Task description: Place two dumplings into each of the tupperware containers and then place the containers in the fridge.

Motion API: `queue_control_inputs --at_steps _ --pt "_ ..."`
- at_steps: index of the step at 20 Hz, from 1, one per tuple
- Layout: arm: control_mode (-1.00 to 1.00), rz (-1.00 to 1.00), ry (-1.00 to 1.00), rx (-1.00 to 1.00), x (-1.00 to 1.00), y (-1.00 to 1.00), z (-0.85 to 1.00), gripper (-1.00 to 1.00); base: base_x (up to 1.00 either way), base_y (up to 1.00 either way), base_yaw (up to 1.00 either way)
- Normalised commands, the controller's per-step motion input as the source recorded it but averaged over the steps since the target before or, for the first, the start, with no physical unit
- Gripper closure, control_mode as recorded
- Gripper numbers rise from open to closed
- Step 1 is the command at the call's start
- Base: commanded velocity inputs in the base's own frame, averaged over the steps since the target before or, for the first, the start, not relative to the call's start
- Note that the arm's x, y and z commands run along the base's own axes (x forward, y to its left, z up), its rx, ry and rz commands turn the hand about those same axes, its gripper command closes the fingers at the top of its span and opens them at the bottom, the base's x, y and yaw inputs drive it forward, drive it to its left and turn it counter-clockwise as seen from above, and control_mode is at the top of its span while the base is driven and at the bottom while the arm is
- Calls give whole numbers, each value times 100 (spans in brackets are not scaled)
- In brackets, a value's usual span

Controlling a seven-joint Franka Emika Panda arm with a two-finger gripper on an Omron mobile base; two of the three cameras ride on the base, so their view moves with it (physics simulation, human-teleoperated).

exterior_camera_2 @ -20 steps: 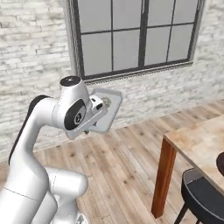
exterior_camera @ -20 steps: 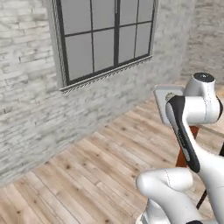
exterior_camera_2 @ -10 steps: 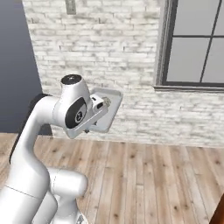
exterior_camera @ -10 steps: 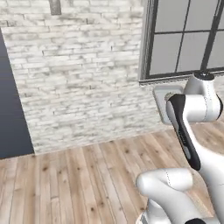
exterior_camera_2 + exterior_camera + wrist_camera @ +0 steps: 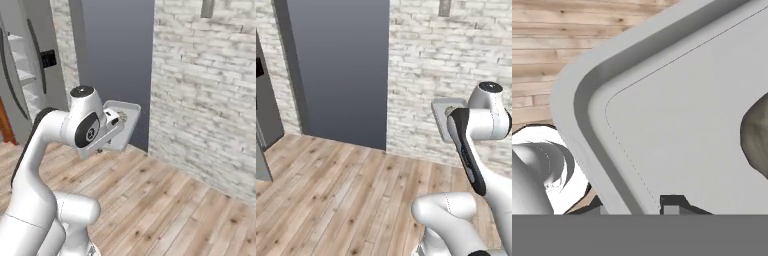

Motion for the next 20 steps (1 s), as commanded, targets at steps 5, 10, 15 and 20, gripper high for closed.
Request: queue_control_inputs --at_steps 5,10,15,20 --pt "100 0 0 0 0 0 0 100 10 -43 85" --pt "100 0 0 0 0 0 0 100 59 -72 61" --pt "100 0 0 0 0 0 0 100 79 -97 43" --pt "100 0 0 0 0 0 0 100 98 -100 36"
